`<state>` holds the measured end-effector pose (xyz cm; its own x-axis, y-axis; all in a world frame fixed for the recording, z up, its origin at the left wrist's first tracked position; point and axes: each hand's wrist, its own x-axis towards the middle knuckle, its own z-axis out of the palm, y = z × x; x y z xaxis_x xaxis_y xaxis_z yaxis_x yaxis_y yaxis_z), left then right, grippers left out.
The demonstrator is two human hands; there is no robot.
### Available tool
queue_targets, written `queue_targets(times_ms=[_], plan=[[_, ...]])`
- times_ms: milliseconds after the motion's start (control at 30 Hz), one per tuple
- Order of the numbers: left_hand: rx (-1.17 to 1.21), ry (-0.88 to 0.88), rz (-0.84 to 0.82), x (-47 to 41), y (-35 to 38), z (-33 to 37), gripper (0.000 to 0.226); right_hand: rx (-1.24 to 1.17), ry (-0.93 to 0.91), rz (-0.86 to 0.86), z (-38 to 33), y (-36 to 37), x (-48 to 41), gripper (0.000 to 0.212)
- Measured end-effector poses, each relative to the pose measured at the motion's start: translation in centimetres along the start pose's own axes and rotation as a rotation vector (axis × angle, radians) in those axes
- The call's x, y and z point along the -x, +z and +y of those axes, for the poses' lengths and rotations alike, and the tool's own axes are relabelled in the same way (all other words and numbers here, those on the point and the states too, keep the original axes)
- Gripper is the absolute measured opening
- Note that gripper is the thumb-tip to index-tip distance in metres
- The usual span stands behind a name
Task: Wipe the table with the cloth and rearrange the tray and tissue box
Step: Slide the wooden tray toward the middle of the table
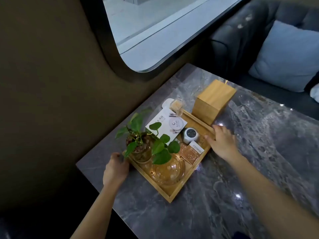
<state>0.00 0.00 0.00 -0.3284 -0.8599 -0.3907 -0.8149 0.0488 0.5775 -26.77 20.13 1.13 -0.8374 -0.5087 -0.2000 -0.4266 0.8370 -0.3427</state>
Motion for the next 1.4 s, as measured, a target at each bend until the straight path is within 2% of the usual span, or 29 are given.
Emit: queue_targets(times_ms=[100, 200, 300, 500, 700, 900, 1033, 1200, 1300, 1400], plan=[[0.050, -0.002, -0.023, -0.4, 0.2, 0.2, 0.032, -0.012, -0.003, -0.013, -0.1, 0.1, -1.0, 0.045], [0.092, -0.013, -0.044, -0.5, 0.5, 0.5, 0.023, -0.027, 0.000, -0.018, -0.2, 0.1, -1.7, 0.038], [0.109, 0.006, -0.031, -0.8, 0.7, 0.7, 0.019, 0.034, -0.024, 0.007, 0.0, 0.0, -2.2, 0.033], [0.050, 0.078, -0.032, -1.6, 1.5, 0.2, 0.030, 0.204, -0.126, 0.115, -0.5, 0.5, -3.0, 0.031], [0.018, 0.184, 0.010, -1.7, 2.0, -0.7, 0.030, 0.120, -0.123, 0.183, -0.7, 1.8, -3.5, 0.028], [0.035, 0.264, 0.039, -1.5, 1.4, -0.6, 0.021, 0.193, -0.147, 0.200, -0.5, 1.8, -3.2, 0.030], [0.001, 0.312, 0.043, -1.0, 0.8, -0.3, 0.006, 0.147, -0.189, 0.249, 0.3, 1.5, -1.7, 0.026], [-0.077, 0.440, 0.022, 0.9, -0.2, 0.9, 0.019, 0.231, -0.089, 0.227, 2.3, 1.4, 0.8, 0.032], [-0.090, 0.538, 0.008, 2.2, -0.6, 1.2, 0.015, 0.211, -0.046, 0.232, 4.0, 1.3, 2.8, 0.033], [-0.151, 0.604, -0.039, 3.1, -0.3, 1.5, 0.028, 0.188, 0.008, 0.230, 5.9, 1.0, 4.7, 0.027]])
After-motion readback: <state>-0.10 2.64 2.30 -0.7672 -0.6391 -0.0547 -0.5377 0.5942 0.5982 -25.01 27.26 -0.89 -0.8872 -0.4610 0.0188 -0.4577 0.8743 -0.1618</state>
